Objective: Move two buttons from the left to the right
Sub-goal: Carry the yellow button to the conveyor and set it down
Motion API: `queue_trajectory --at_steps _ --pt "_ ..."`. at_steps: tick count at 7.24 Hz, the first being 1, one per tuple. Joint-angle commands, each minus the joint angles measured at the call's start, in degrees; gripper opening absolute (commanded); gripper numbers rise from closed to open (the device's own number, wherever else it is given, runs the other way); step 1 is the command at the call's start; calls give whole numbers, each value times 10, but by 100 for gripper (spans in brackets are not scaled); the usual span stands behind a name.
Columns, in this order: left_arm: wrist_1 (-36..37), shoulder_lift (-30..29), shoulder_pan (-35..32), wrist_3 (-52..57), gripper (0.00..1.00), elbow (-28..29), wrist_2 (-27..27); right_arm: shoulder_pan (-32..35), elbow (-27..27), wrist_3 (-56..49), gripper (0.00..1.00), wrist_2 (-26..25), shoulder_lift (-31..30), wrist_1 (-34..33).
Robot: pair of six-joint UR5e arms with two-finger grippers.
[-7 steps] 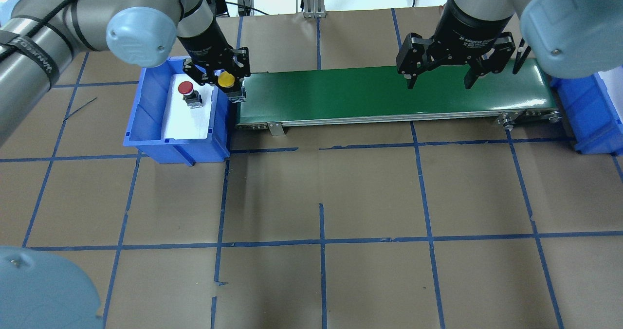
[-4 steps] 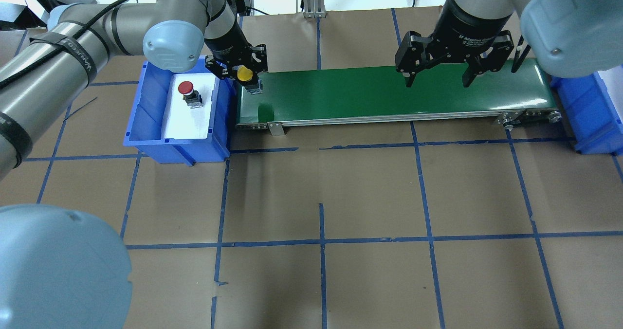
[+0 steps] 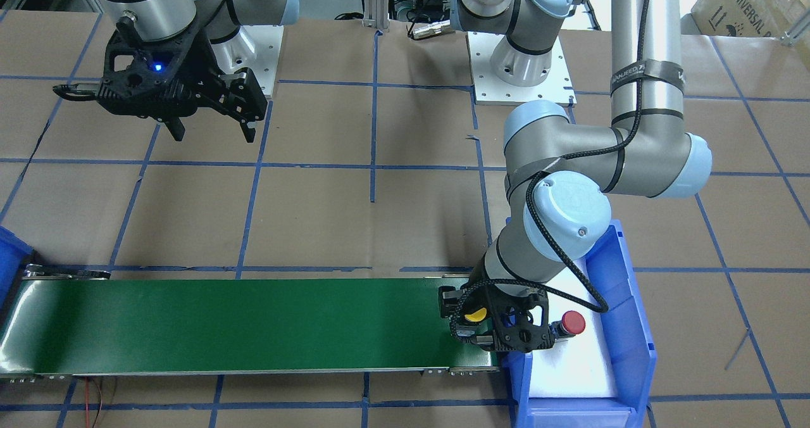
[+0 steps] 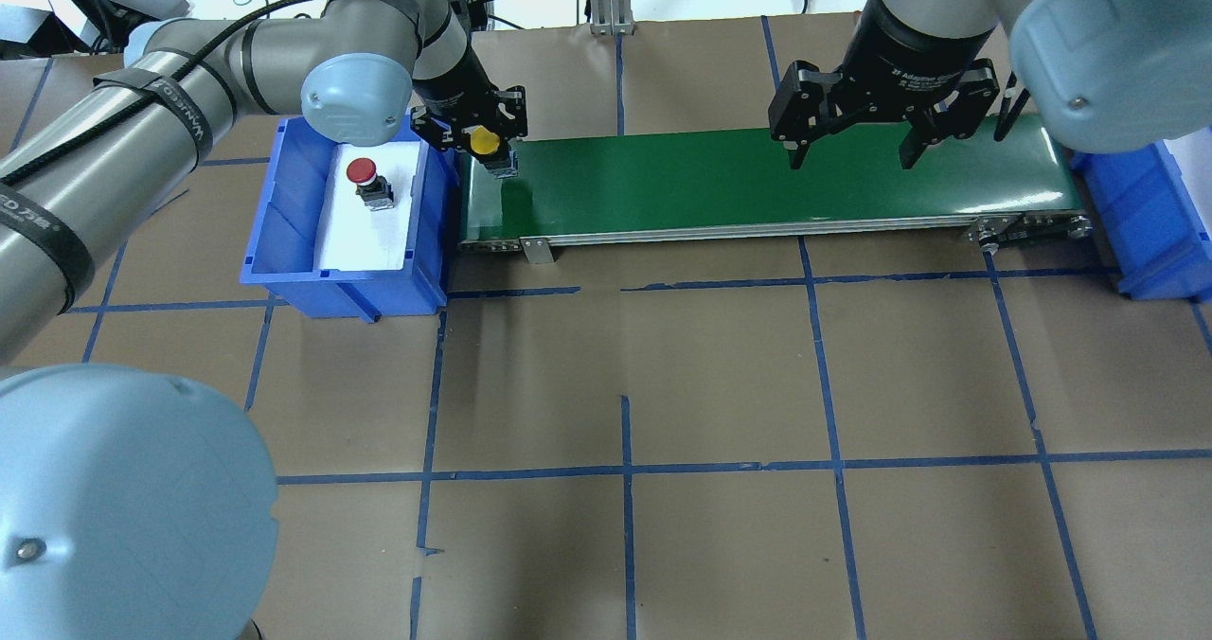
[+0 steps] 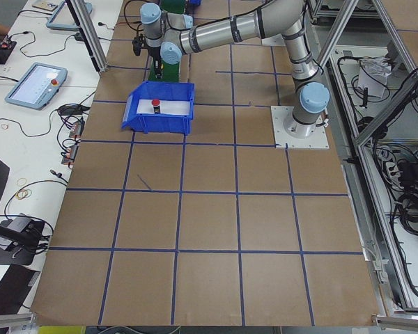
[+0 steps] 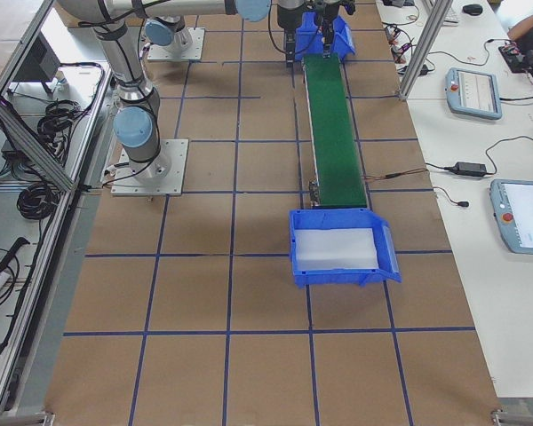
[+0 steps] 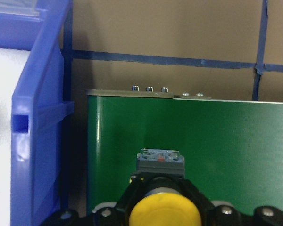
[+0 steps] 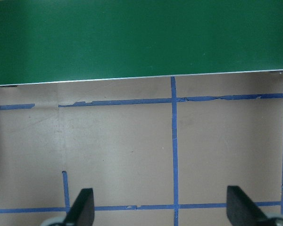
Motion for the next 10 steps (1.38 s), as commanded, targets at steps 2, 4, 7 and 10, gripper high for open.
queue_trajectory --at_steps 2,4,7,10 --pt "1 0 0 0 34 -18 -1 0 0 0 100 4 1 -3" --pt "1 11 0 33 100 -33 -3 1 -1 3 100 0 3 -4" --pt "-37 43 1 7 100 -2 4 -1 -3 2 100 9 4 -10" --pt "-101 77 64 114 100 14 16 -1 -2 6 100 21 3 -9"
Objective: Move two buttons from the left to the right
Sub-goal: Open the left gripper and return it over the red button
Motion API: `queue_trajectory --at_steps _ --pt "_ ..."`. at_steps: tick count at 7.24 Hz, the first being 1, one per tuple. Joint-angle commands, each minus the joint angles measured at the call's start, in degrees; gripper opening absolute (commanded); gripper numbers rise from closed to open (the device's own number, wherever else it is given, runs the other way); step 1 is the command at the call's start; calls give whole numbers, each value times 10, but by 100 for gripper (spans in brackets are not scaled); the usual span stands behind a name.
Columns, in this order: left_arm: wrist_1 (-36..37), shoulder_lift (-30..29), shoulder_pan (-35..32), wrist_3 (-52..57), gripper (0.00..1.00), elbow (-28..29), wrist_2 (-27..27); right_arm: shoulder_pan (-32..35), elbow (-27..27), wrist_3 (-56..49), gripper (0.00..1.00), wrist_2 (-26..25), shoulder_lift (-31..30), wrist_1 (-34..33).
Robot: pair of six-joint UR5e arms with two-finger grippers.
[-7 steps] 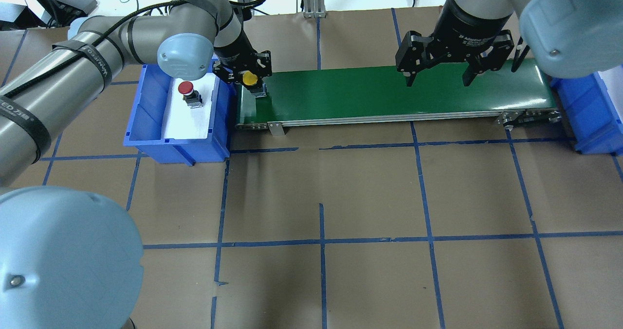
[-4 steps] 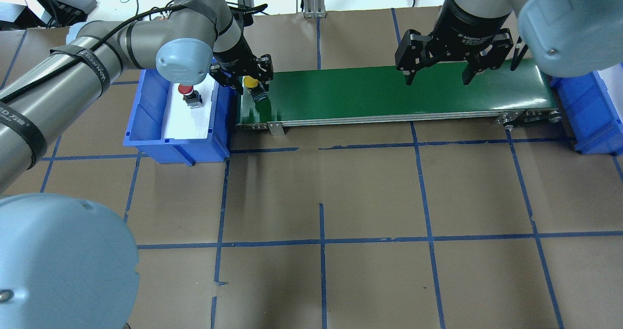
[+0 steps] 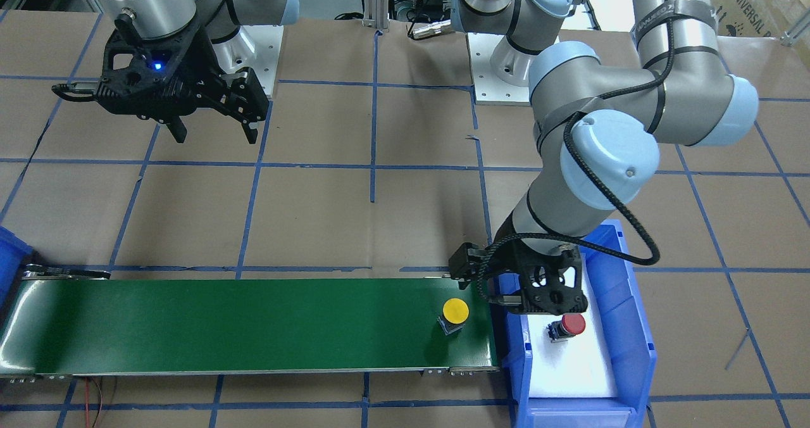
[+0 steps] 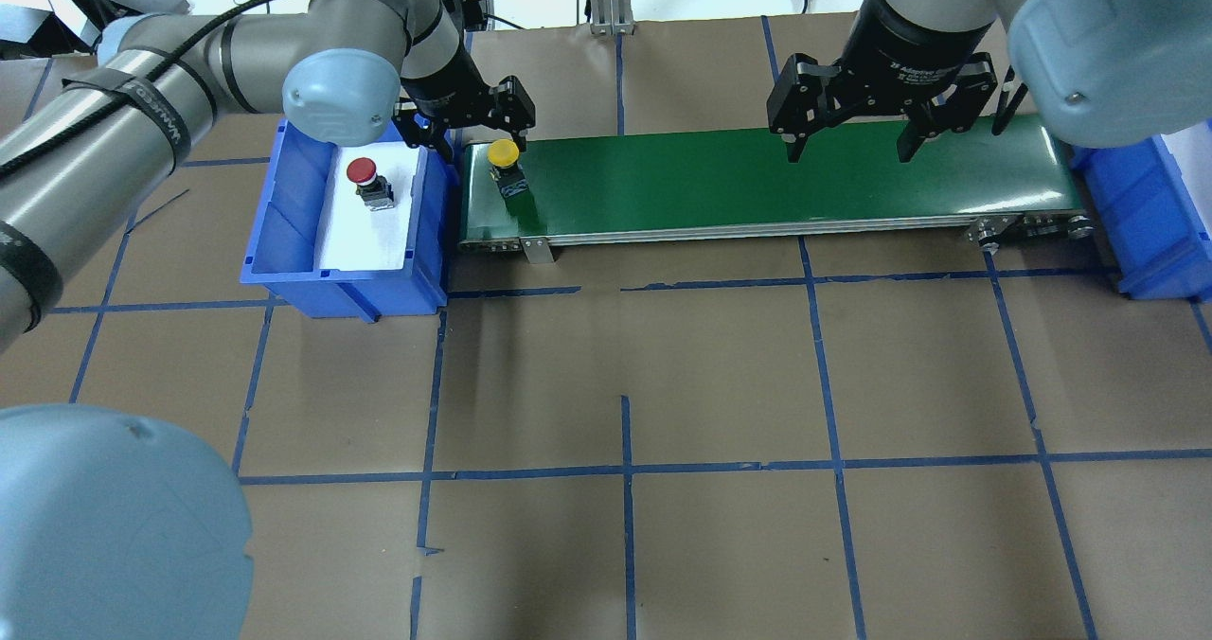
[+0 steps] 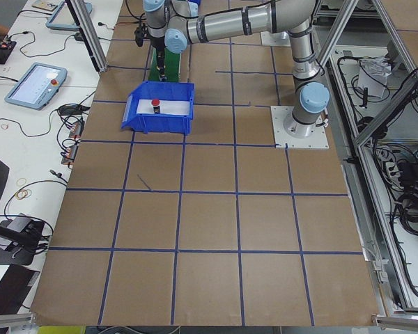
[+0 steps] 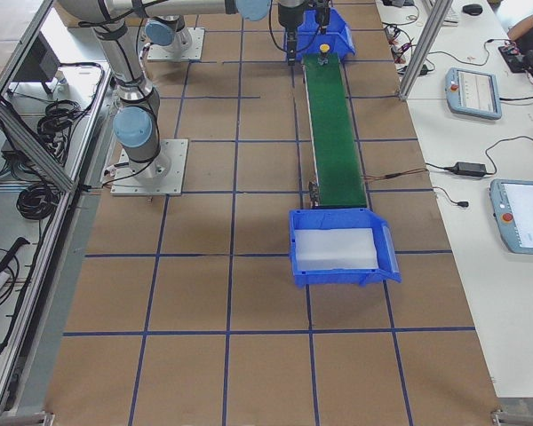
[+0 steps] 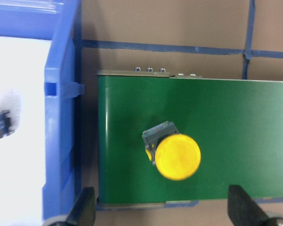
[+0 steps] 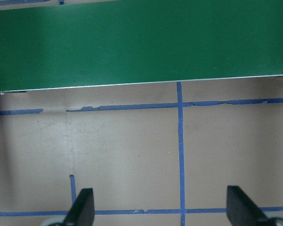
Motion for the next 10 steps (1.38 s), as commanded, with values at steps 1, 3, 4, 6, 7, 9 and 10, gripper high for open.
queue_trajectory --at_steps 1,3,4,6,7,9,10 --pt "-9 4 72 118 100 9 24 -5 3 2 100 1 1 0" --pt "0 -19 112 159 100 -2 41 -12 2 1 100 7 1 0" --pt "19 -37 113 158 100 -4 36 -14 0 -1 100 10 1 0" --pt "86 -41 113 157 100 -86 34 -12 1 -5 100 8 0 0" --pt "113 -41 113 157 100 -101 34 -13 2 -7 100 7 0 -12" --pt "141 -48 113 158 100 -100 33 -8 4 -54 100 0 0 -16" --pt "167 -61 113 157 100 -96 33 -13 4 -58 100 5 2 -20"
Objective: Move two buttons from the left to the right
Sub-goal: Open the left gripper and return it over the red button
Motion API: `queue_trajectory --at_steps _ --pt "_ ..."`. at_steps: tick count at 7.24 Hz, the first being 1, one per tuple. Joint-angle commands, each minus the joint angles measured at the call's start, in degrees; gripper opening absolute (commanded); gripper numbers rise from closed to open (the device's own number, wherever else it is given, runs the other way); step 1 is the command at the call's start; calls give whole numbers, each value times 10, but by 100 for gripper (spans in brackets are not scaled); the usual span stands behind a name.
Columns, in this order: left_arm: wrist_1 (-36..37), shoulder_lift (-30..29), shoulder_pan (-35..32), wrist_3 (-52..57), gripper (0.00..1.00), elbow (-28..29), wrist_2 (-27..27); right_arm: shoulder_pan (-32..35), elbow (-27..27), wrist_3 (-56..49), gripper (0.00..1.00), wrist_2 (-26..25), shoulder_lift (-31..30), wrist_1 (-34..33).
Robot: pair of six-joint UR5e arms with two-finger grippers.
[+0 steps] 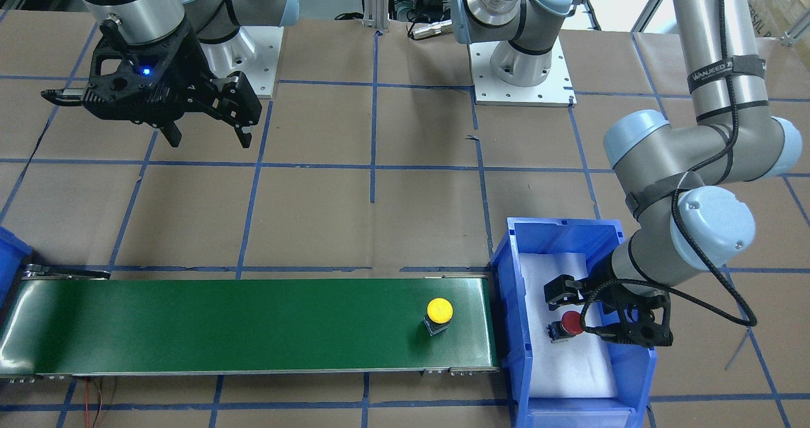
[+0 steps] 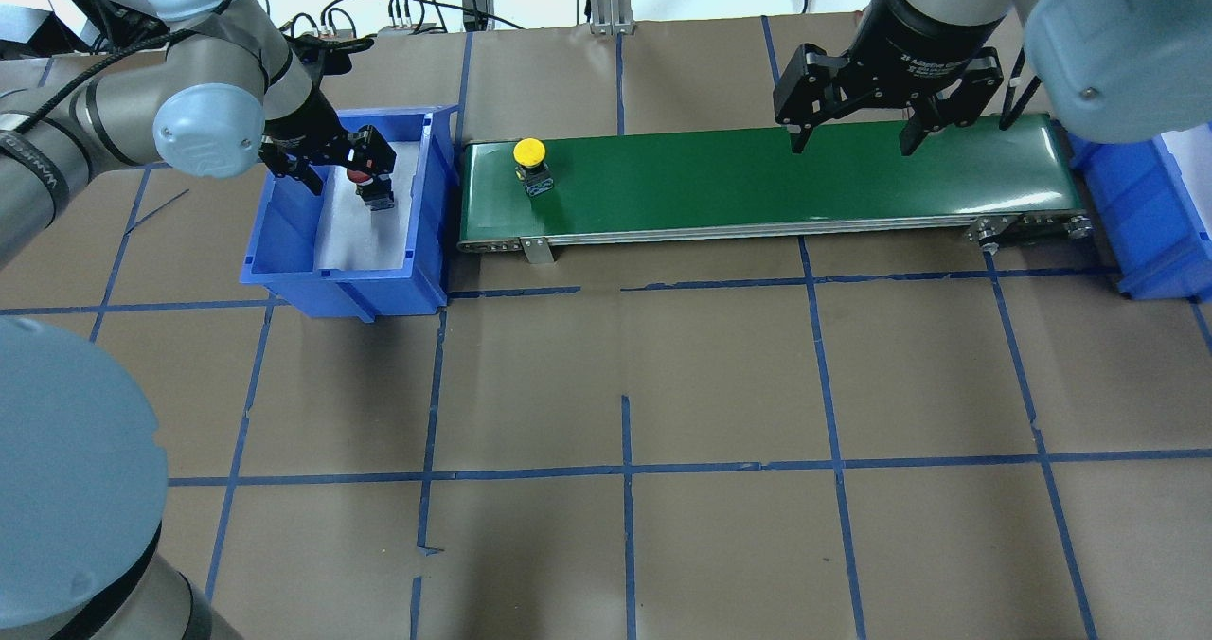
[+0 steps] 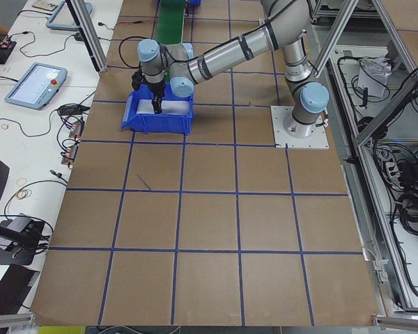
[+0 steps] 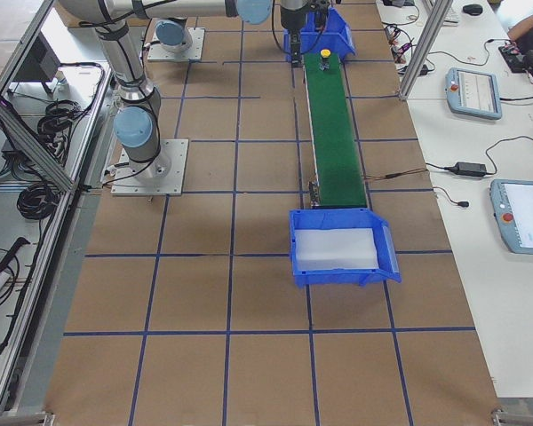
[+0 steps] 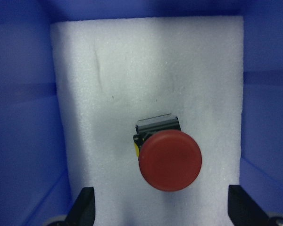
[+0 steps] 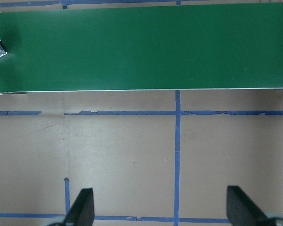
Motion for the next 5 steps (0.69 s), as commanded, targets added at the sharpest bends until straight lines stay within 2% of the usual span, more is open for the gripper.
queue_trajectory --at_steps 1,3,4,5 --pt "33 -15 0 0 93 4 -5 -2 2 -16 100 2 1 -6" --pt "33 -14 0 -6 82 10 -20 -3 2 -16 100 0 1 -18" --pt "33 -13 0 -3 51 10 -20 -7 2 -17 100 -7 0 -10" --pt "31 -13 0 -8 50 4 -21 -7 2 -17 100 -4 0 -14"
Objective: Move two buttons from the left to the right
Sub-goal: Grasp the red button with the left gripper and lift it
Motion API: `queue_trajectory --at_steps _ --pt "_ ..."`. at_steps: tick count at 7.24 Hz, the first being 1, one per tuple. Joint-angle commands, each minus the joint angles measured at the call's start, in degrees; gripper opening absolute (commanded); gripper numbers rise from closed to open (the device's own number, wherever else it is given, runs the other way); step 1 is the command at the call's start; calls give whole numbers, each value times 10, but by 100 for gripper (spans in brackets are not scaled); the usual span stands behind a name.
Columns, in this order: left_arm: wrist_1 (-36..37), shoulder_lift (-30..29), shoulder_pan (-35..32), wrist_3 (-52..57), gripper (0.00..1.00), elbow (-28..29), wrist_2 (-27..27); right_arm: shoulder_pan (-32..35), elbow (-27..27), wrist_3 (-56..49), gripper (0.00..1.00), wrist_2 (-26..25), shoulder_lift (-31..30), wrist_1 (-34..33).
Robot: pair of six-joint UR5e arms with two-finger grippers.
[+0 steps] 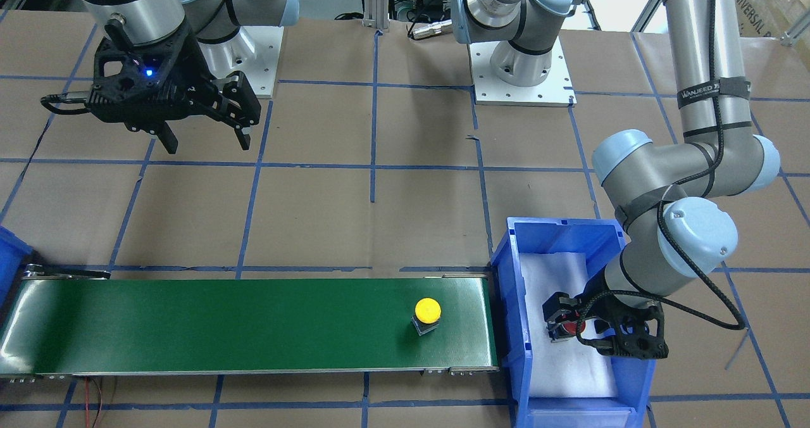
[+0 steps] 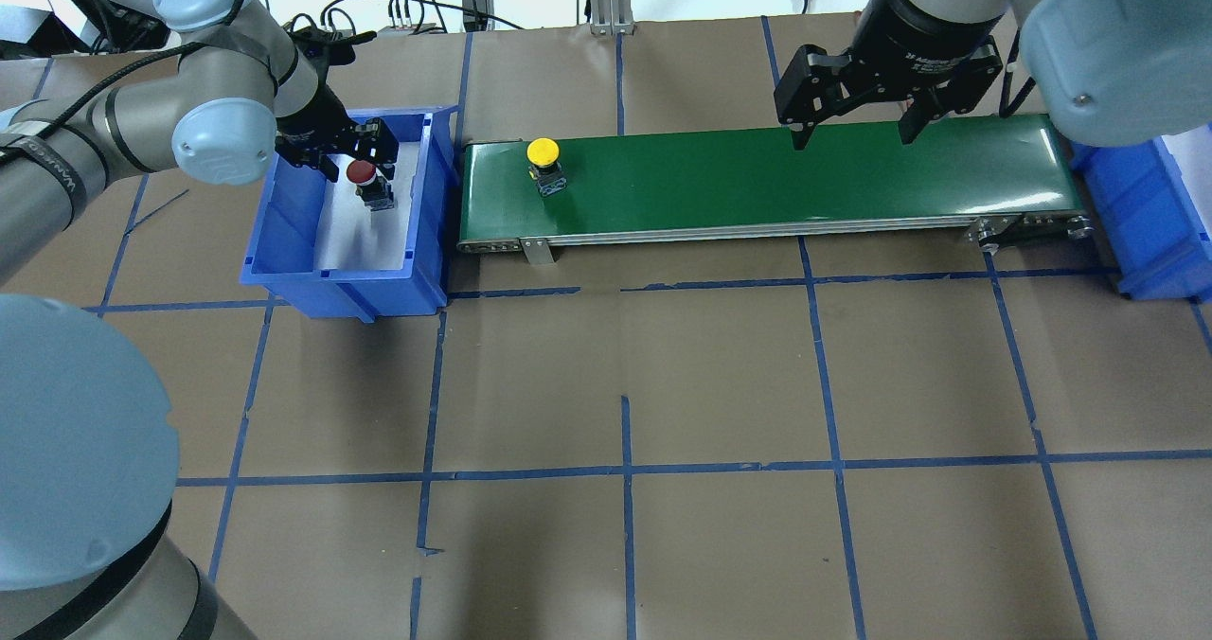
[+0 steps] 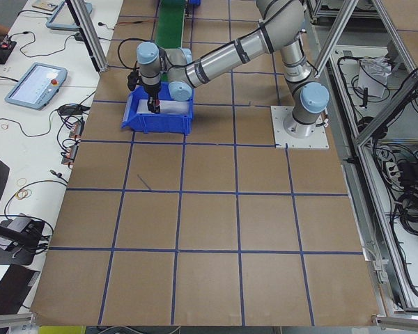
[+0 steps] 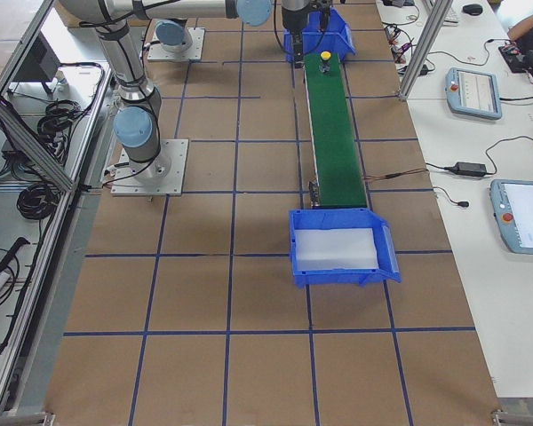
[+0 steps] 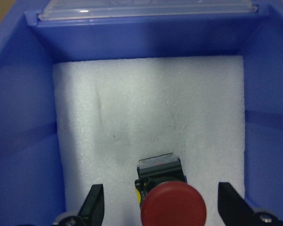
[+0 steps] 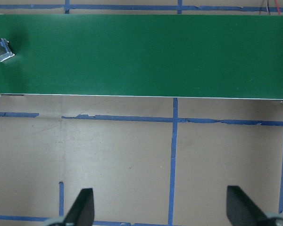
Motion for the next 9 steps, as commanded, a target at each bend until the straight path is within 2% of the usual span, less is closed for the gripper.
queue_trajectory --at_steps 1,3,5,7,9 --pt "-3 3 0 -2 50 -4 0 -1 0 0 100 -2 0 -1" --pt "-5 19 0 0 35 5 0 -14 -3 -7 100 4 0 0" --pt "-30 54 -2 1 34 6 1 -19 -3 -9 100 -1 -2 5" --pt "-102 110 -21 -17 34 25 1 -18 -4 -8 100 -2 -2 6" --pt "-144 126 -105 -138 34 59 6 -15 -2 -5 100 -3 -4 5"
